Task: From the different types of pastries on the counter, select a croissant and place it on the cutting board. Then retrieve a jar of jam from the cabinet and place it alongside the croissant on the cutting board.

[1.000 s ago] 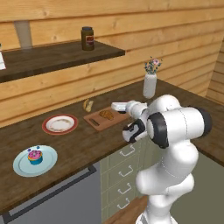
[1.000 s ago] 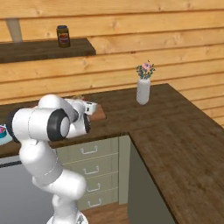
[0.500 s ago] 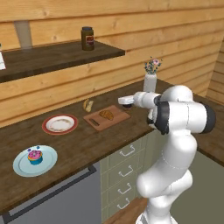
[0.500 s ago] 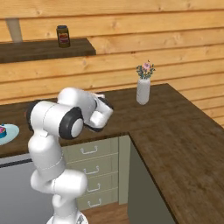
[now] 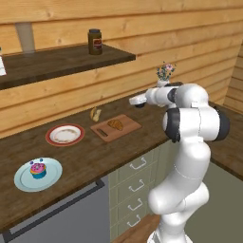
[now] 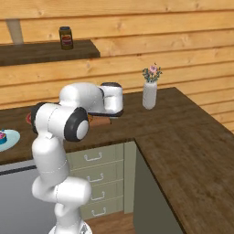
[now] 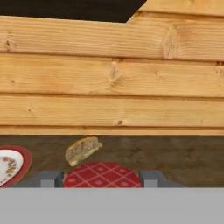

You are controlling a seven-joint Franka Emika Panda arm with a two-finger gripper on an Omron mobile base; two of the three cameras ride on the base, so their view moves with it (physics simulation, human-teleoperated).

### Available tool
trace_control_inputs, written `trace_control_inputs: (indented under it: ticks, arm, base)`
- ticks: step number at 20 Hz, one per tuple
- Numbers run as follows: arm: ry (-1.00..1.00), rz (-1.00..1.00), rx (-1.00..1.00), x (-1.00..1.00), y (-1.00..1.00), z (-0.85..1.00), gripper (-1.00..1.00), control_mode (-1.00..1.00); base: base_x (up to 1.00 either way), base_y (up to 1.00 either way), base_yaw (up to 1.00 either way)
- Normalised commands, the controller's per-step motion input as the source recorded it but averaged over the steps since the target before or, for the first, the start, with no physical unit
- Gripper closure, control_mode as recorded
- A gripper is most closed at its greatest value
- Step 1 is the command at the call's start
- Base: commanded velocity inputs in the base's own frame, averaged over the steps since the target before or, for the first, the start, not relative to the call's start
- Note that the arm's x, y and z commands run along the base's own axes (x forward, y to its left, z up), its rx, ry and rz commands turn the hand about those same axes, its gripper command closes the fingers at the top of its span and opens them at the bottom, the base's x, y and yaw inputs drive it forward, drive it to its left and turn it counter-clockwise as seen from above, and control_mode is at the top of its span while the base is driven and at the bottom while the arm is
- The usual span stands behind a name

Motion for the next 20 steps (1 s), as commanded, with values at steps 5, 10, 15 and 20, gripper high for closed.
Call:
trace_control_inputs:
  ticks: [5, 10, 15, 20]
  arm:
    - [-0.14, 0.19, 0.07, 0.00, -0.29, -0.45, 1.00, -1.00]
    - [-0.41, 0.26, 0.31, -0.03, -0.41, -0.66, 1.00, -1.00]
    - [-0.02, 0.04, 0.00, 0.00, 0.00, -0.25, 1.00, -1.00]
    - [0.00, 0.11, 0.00, 0.10, -0.05, -0.96, 1.00, -1.00]
  base:
    - [0.00, 0.00, 0.00]
    - [0.00, 0.00, 0.00]
    - [0.00, 0.00, 0.00]
    - [0.00, 0.00, 0.00]
